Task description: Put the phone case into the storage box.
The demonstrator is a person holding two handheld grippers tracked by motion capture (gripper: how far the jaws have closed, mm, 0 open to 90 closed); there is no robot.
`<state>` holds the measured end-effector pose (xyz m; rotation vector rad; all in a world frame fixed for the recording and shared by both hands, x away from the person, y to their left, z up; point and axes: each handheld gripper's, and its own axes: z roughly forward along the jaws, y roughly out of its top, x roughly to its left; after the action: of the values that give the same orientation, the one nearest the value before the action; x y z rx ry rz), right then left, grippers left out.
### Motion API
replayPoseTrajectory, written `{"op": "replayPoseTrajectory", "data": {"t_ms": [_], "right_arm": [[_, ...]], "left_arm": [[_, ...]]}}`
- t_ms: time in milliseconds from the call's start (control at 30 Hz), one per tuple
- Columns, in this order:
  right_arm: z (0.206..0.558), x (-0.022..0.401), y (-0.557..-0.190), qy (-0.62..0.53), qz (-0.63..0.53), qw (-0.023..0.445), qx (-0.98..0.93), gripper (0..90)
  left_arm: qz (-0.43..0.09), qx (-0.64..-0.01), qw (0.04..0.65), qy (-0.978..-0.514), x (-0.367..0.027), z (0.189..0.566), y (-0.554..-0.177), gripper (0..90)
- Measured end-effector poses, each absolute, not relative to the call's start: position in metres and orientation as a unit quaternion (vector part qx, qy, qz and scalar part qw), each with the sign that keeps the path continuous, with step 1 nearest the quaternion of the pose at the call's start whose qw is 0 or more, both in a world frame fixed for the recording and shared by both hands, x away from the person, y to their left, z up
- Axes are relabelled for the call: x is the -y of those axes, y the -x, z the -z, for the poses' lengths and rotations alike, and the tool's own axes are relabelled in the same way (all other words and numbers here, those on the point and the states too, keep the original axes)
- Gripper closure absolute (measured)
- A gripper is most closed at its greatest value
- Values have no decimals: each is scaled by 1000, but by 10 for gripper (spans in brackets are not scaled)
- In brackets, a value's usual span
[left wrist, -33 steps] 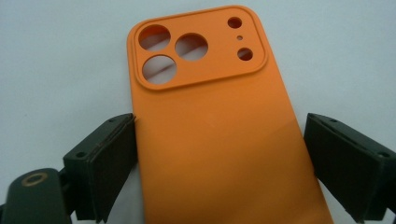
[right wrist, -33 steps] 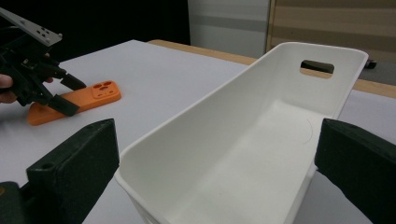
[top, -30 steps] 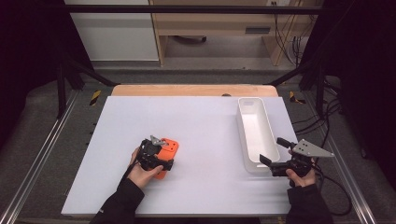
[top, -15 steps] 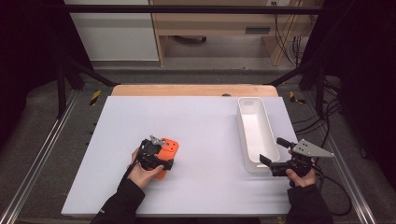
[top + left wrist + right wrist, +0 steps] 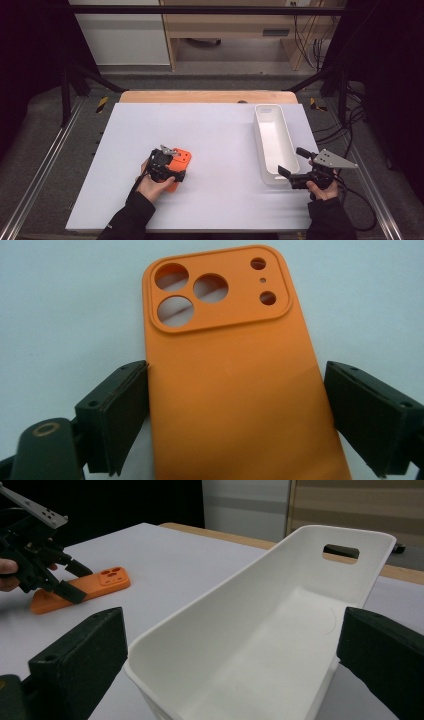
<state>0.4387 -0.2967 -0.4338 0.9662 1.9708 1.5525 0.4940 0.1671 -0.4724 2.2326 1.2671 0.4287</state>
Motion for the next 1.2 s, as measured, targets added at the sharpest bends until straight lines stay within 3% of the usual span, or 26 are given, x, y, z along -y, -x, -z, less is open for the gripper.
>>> {"op": "replayPoseTrajectory", "data": {"t_ms": [1200], "right_arm": [[432,297,-438,-343,-566,226,-715,5]], "left_arm": [[-169,-428,327,-826,-176,438,-484,126]]}}
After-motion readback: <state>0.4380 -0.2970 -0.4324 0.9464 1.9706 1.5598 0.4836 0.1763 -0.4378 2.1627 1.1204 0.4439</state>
